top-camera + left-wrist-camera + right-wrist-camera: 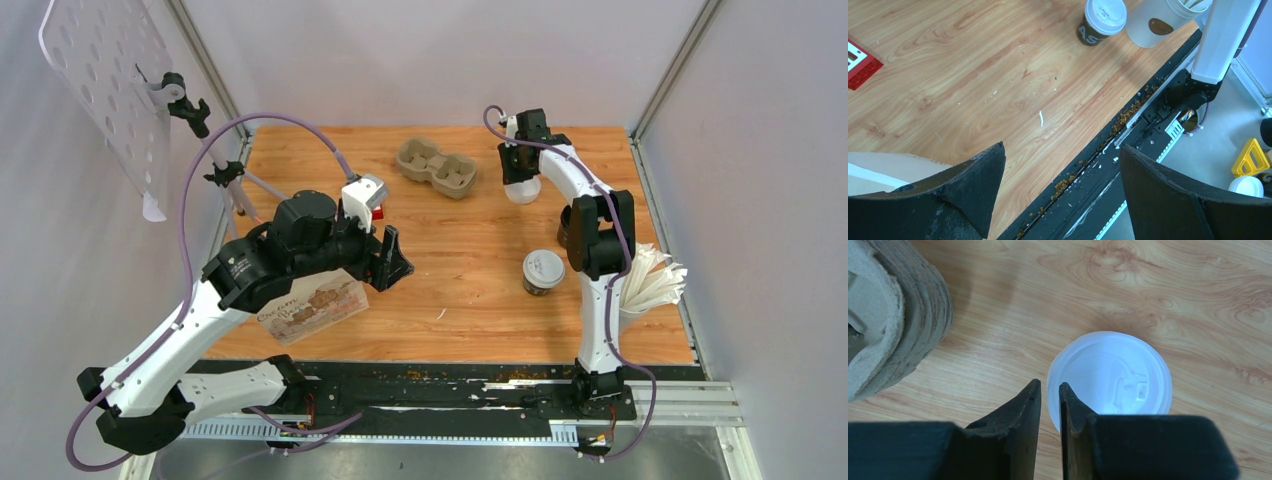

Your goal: Pack the takeout coffee

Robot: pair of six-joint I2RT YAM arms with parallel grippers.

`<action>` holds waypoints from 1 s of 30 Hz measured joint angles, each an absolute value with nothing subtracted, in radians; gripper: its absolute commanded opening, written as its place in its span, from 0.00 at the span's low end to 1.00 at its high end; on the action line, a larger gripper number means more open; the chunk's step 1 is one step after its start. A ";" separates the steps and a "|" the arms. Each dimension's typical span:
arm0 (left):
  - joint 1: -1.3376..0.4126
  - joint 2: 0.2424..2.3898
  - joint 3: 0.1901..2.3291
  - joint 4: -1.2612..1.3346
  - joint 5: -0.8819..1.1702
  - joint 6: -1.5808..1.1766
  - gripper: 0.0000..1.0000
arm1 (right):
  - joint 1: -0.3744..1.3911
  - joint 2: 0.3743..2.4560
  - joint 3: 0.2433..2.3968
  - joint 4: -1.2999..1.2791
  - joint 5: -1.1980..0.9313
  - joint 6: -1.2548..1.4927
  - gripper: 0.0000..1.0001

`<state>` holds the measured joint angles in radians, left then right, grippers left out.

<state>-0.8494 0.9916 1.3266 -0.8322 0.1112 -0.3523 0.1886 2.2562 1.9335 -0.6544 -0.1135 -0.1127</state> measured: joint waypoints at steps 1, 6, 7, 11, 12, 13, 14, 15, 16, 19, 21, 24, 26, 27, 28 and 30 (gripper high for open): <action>-0.849 0.992 1.327 -0.833 0.111 -0.352 0.91 | 0.189 2.256 1.934 -0.655 -0.113 -0.115 0.21; -0.849 0.993 1.327 -0.828 0.112 -0.352 0.90 | 0.189 2.257 1.937 -0.660 -0.106 -0.126 0.20; -0.849 0.994 1.326 -0.826 0.112 -0.352 0.90 | 0.189 2.257 1.937 -0.662 -0.106 -0.126 0.20; -0.849 0.997 1.324 -0.825 0.112 -0.352 0.90 | 0.189 2.260 1.938 -0.670 -0.106 -0.128 0.20; -0.849 0.997 1.322 -0.825 0.112 -0.352 0.90 | 0.189 2.262 1.938 -0.670 -0.106 -0.128 0.20; -0.849 0.997 1.321 -0.825 0.112 -0.352 0.90 | 0.189 2.266 1.939 -0.671 -0.106 -0.129 0.20; -0.849 0.997 1.321 -0.826 0.112 -0.352 0.90 | 0.189 2.270 1.940 -0.673 -0.106 -0.129 0.20; -0.849 0.997 1.321 -0.825 0.112 -0.352 0.90 | 0.189 2.273 1.940 -0.675 -0.106 -0.130 0.20; -0.849 0.997 1.320 -0.825 0.112 -0.352 0.90 | 0.189 2.275 1.940 -0.678 -0.106 -0.130 0.20; -0.849 0.997 1.320 -0.825 0.112 -0.352 0.90 | 0.189 2.278 1.940 -0.683 -0.106 -0.130 0.14; -0.849 0.997 1.320 -0.825 0.112 -0.352 0.90 | 0.189 2.278 1.940 -0.684 -0.106 -0.131 0.10; -0.849 0.997 1.320 -0.825 0.112 -0.352 0.90 | 0.189 2.278 1.940 -0.684 -0.106 -0.133 0.08; -0.849 0.997 1.320 -0.825 0.112 -0.352 0.90 | 0.189 2.278 1.940 -0.684 -0.107 -0.133 0.09; -0.849 0.997 1.320 -0.825 0.112 -0.352 0.90 | 0.189 2.278 1.940 -0.684 -0.107 -0.133 0.09; -0.849 0.997 1.319 -0.825 0.112 -0.352 0.90 | 0.189 2.278 1.940 -0.684 -0.108 -0.133 0.08; -0.849 0.997 1.316 -0.825 0.112 -0.352 0.90 | 0.189 2.278 1.940 -0.684 -0.115 -0.133 0.05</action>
